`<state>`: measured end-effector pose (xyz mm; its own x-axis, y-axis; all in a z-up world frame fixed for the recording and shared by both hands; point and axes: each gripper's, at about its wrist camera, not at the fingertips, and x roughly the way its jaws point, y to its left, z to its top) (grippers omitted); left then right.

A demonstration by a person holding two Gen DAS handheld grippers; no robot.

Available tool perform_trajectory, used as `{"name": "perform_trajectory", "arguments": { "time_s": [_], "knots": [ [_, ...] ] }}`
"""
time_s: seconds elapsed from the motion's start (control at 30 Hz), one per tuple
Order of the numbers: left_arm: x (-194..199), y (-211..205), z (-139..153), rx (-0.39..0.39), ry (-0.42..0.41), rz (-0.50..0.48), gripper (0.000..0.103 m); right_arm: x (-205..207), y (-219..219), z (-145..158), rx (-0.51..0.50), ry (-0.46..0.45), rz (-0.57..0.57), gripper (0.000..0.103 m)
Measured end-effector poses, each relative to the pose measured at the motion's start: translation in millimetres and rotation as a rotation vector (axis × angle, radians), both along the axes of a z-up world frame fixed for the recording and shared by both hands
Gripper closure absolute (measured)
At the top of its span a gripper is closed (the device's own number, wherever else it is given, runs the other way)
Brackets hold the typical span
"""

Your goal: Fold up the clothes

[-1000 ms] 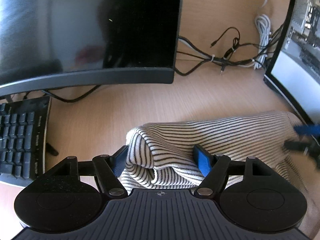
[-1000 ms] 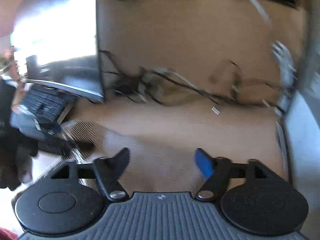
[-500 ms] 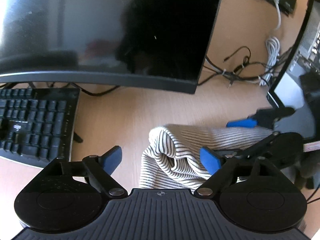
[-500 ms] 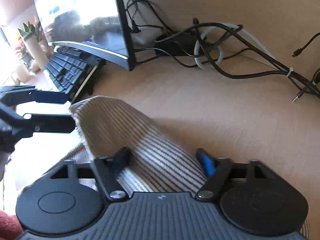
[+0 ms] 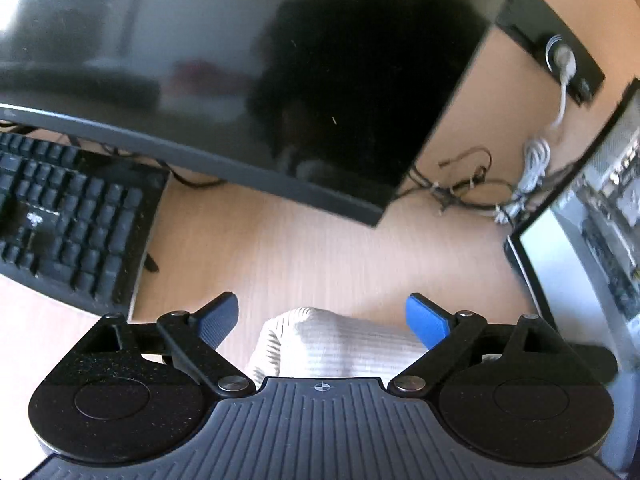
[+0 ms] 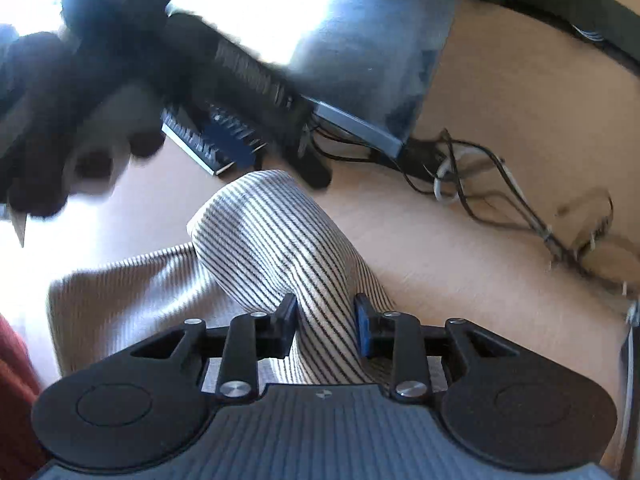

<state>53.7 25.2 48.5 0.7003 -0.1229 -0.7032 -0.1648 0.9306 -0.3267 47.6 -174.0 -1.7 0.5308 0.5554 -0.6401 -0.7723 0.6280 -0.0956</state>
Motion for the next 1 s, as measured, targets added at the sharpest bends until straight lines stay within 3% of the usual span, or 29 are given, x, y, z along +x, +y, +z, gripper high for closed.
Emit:
{"name": "perform_trajectory", "arguments": {
  "time_s": [0.03, 0.13, 0.2, 0.27, 0.4, 0.5, 0.63, 0.7, 0.77, 0.87, 1.0],
  "knots": [
    [0, -5, -4, 0.015, 0.013, -0.016, 0.010, 0, -5, 2, 0.032, 0.025, -0.020, 0.069],
    [-2, -19, -19, 0.058, 0.050, -0.069, 0.030, 3, -30, 17, 0.137, 0.101, -0.091, 0.068],
    [-7, -24, -25, 0.085, 0.060, -0.094, 0.032, 6, -52, 31, 0.211, 0.126, -0.163, 0.068],
    [-11, -25, -27, 0.109, 0.060, -0.114, 0.031, 9, -75, 46, 0.256, 0.091, -0.272, 0.068],
    [-16, -23, -29, 0.119, 0.062, -0.123, 0.028, 20, -105, 40, 0.199, 0.102, -0.429, 0.067],
    [-16, -22, -30, 0.114, 0.065, -0.122, 0.025, 10, -115, 13, 0.143, 0.172, -0.460, 0.064],
    [-23, -17, -35, 0.097, 0.070, -0.125, 0.017, 4, -122, 3, 0.173, 0.200, -0.491, 0.061],
    [-27, -16, -37, 0.089, 0.074, -0.126, 0.016, 6, -126, 4, 0.164, 0.191, -0.521, 0.034],
    [-29, -15, -38, 0.080, 0.080, -0.126, 0.015, 6, -134, 3, 0.166, 0.202, -0.532, 0.028],
    [-29, -14, -38, 0.078, 0.086, -0.131, 0.014, 9, -140, -2, 0.210, 0.258, -0.538, 0.028],
    [-27, -12, -40, 0.062, 0.095, -0.134, 0.013, 21, -146, -15, 0.323, 0.361, -0.555, 0.040]
  ]
}}
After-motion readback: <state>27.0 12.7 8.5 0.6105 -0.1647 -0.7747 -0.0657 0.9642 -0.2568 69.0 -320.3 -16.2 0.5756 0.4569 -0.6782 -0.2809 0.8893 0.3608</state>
